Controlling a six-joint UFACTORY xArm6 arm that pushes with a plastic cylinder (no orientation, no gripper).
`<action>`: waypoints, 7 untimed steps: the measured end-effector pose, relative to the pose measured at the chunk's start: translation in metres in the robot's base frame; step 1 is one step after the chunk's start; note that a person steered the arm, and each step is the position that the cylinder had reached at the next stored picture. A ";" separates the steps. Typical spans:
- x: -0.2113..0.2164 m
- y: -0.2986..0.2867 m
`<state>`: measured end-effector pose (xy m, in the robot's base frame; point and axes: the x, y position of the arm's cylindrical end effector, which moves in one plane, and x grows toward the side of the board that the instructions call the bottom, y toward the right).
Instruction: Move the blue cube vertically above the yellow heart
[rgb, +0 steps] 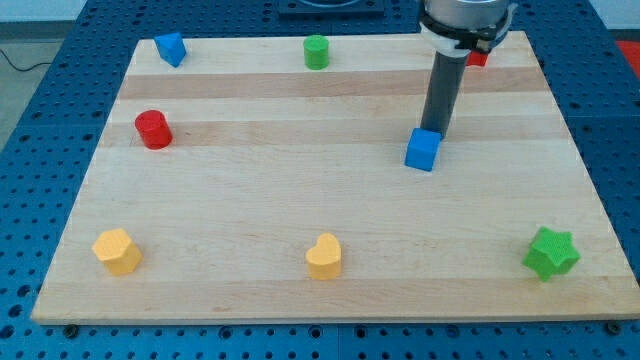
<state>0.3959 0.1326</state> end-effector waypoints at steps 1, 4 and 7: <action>-0.001 0.057; 0.022 0.092; 0.027 -0.030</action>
